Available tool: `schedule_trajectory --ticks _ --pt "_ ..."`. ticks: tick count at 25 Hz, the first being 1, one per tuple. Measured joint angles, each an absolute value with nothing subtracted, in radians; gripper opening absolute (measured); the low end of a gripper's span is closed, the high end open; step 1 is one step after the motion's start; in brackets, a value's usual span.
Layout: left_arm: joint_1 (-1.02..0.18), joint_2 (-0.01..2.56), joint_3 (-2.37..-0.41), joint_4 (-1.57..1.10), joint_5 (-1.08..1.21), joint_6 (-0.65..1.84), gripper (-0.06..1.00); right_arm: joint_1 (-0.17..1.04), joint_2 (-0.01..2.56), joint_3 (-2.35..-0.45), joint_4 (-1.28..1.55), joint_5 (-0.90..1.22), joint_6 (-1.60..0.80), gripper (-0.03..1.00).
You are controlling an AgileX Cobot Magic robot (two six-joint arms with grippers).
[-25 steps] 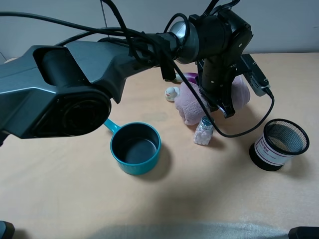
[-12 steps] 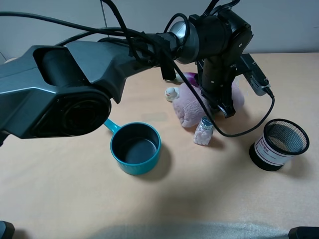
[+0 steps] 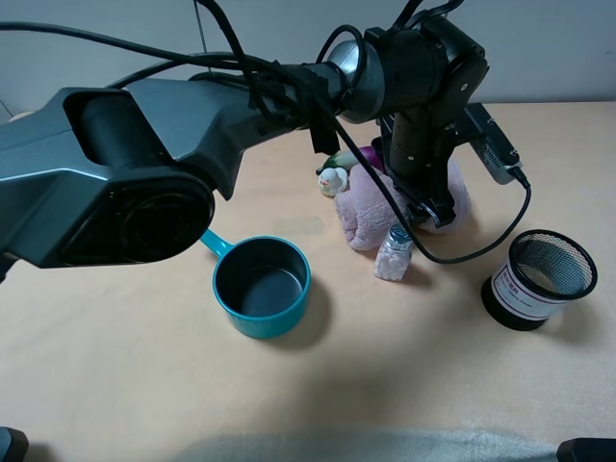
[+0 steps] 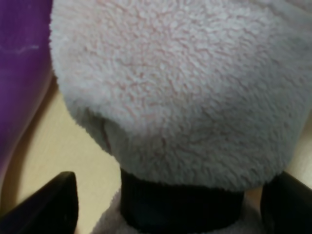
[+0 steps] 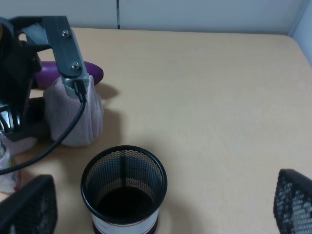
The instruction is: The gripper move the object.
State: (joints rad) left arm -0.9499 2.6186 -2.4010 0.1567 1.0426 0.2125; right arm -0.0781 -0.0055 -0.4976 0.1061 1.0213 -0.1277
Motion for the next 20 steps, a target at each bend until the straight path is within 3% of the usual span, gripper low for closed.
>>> schedule_trajectory --ticks 20 --pt "-0.934 2.442 -2.42 0.134 1.163 0.197 0.76 -0.078 -0.006 -0.498 0.106 1.022 -0.128 0.67"
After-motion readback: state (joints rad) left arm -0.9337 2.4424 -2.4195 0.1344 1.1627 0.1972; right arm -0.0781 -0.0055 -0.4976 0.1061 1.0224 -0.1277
